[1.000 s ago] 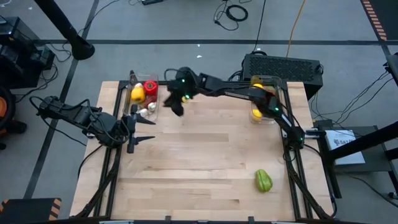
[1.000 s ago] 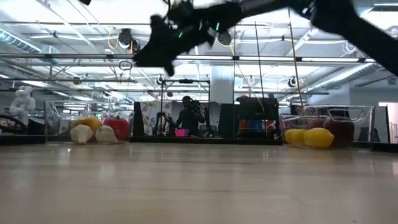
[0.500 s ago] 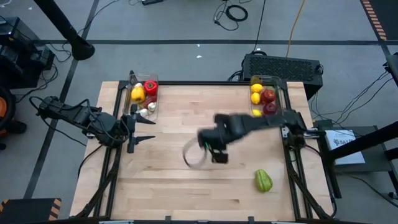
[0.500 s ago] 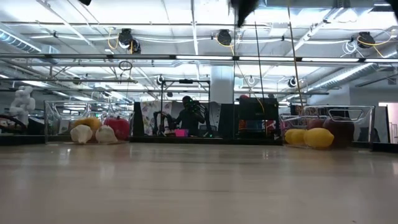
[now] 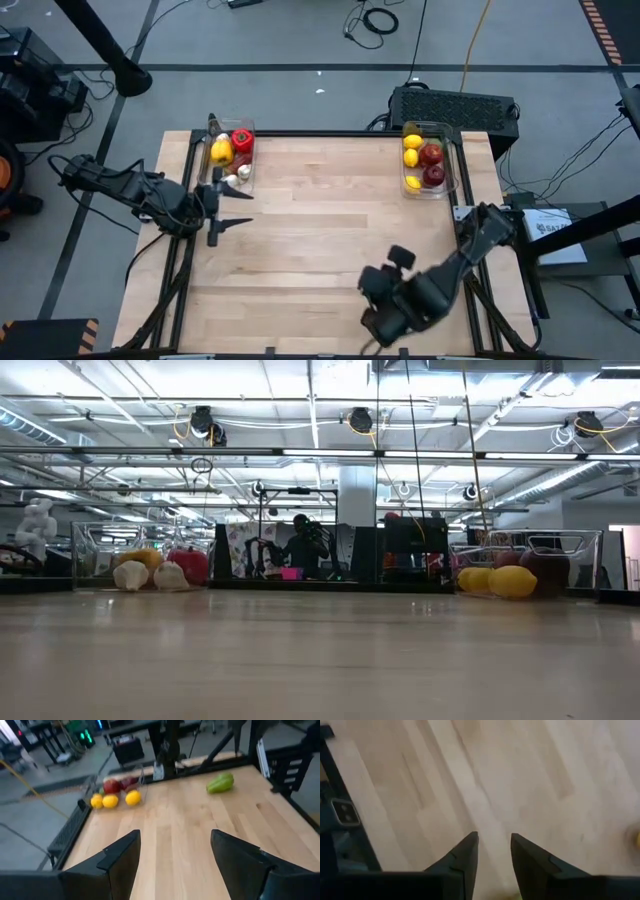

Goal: Sort produce into baskets
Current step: Put the chayote into the left transparent bin

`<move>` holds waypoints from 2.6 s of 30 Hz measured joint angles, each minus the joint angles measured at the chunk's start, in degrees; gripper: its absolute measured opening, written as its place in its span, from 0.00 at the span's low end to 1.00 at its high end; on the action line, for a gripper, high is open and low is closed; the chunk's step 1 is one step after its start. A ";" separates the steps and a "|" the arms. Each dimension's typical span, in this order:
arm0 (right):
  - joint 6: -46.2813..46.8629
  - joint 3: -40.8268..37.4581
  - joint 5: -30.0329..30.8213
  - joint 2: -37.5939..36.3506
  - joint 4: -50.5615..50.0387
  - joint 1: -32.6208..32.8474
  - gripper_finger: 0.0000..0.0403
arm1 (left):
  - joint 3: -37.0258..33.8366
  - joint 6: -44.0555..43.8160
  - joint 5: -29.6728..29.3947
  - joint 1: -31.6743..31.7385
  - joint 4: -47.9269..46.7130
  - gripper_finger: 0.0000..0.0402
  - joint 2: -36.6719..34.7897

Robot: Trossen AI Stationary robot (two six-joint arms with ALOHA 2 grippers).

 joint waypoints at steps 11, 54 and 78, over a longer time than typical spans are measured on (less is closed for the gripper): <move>18.79 -23.97 -17.01 -5.30 -0.29 5.68 0.46 | 0.00 6.79 0.07 0.01 7.40 0.62 5.07; 50.09 -57.67 -19.78 -15.50 29.93 12.80 0.99 | 0.00 12.57 -0.37 0.10 14.15 0.62 10.34; 47.44 -59.93 -22.82 -15.47 32.82 12.82 0.94 | 0.00 12.74 -1.25 0.10 14.18 0.62 10.34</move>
